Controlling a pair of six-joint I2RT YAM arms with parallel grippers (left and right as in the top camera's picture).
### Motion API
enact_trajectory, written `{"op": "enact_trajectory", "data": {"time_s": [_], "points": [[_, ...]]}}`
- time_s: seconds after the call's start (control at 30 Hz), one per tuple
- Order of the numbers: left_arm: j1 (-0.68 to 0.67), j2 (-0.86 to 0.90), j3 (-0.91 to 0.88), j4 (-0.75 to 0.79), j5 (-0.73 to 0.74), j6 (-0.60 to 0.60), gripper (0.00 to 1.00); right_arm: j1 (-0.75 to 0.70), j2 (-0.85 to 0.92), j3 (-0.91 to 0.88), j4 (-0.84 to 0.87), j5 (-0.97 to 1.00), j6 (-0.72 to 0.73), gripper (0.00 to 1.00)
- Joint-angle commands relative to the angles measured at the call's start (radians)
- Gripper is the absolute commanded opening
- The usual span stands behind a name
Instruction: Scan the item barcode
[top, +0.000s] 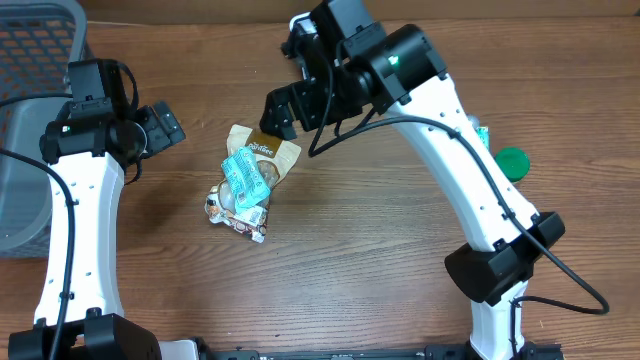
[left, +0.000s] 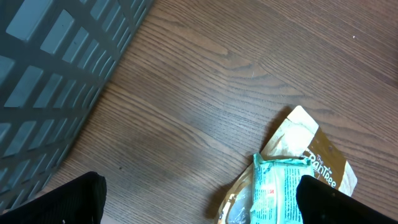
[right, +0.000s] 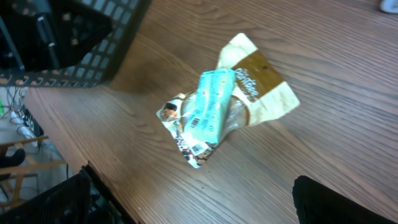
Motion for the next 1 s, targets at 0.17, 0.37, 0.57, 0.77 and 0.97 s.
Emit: {"op": "enact_trajectory", "data": {"time_s": [0.17,0.37,0.57,0.77,0.97], "points": [[0.002,-0.006,0.008,0.002,-0.003,0.013,0.99,0.063,0.014,-0.004,0.035,-0.008,0.000,1.00],[0.002,-0.006,0.008,0.002,-0.002,0.013,1.00,0.083,0.014,-0.004,0.036,-0.010,0.001,1.00],[0.002,-0.006,0.008,0.002,-0.002,0.013,1.00,0.084,0.014,-0.004,0.037,-0.009,0.000,1.00],[0.002,-0.006,0.008,0.002,-0.002,0.013,0.99,0.084,0.014,-0.004,0.037,-0.008,0.000,0.98],[0.002,-0.006,0.008,0.002,-0.003,0.013,1.00,0.084,0.023,-0.004,0.037,0.004,0.000,0.91]]}}
